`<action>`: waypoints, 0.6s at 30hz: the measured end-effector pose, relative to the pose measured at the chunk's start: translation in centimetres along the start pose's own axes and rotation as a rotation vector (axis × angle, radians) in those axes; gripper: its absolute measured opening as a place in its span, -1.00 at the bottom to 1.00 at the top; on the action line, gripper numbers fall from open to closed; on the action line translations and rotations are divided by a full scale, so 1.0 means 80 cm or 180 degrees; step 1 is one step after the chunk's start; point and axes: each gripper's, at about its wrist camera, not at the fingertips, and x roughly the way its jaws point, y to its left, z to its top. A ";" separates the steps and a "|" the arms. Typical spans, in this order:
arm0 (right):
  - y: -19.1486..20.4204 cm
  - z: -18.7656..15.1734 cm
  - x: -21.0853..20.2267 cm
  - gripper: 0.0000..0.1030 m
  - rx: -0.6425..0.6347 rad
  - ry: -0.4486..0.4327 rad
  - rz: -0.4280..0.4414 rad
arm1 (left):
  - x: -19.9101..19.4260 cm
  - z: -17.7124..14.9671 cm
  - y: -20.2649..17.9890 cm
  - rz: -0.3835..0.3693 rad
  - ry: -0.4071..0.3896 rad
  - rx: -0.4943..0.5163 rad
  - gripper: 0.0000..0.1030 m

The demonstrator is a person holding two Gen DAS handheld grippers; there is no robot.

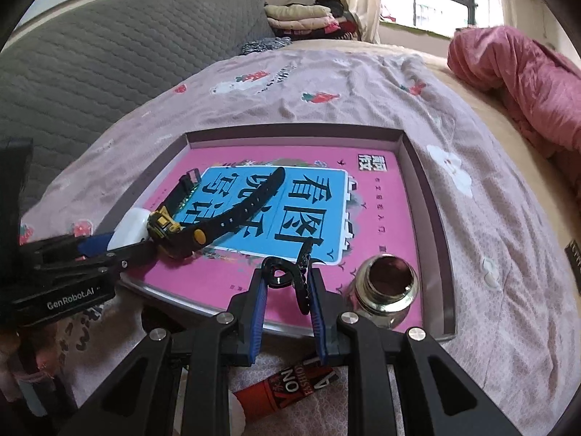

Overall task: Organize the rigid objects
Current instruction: 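Set the earbud case on the workbook with the left gripper while the right releases the keys in the tray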

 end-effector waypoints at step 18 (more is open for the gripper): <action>-0.012 0.009 0.005 -0.55 0.0036 0.0249 -0.0106 | 0.003 0.000 0.001 0.0015 0.0021 -0.0001 -0.11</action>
